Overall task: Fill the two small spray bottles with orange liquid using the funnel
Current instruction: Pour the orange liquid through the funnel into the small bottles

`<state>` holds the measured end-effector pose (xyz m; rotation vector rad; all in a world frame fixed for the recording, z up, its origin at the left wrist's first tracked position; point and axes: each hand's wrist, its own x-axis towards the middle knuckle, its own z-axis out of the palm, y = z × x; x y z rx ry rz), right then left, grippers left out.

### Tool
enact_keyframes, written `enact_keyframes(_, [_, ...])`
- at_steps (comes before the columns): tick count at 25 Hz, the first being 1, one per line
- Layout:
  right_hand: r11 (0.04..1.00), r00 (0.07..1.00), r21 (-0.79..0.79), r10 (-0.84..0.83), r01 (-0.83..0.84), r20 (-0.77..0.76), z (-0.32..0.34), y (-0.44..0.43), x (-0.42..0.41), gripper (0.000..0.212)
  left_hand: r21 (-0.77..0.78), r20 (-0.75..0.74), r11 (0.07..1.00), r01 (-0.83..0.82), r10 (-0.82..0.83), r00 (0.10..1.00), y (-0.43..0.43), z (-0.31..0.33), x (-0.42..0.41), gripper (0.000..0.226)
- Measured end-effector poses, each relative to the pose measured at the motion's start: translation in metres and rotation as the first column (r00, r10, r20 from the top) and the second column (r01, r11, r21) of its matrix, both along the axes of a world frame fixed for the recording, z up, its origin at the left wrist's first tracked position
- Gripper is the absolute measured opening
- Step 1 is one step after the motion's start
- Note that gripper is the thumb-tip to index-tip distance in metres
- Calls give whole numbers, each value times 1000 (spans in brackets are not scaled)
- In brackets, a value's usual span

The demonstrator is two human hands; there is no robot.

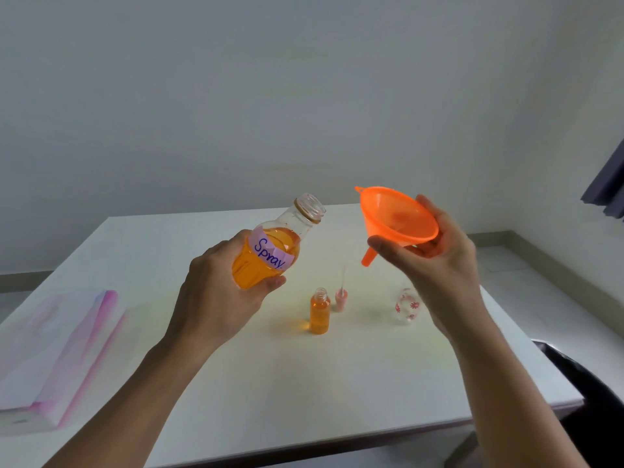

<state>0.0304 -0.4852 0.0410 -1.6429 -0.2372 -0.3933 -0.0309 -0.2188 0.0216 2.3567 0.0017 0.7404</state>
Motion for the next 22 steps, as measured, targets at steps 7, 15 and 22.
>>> enact_keyframes(7, [987, 986, 8, -162, 163, -48, -1, -52, 20, 110, -7, -3, 998, 57, -57, 998, -47, 3, 8, 71])
enact_keyframes(15, [979, 981, -104, -183, 177, -60, -23, -65, 28, 112, 45, -17, 997, 63, -62, 998, -73, 6, 22, 78])
enact_keyframes(22, [978, 991, -170, -130, 121, -41, -27, -61, 24, 105, 133, -32, 988, 76, -72, 997, -84, 16, 33, 73])
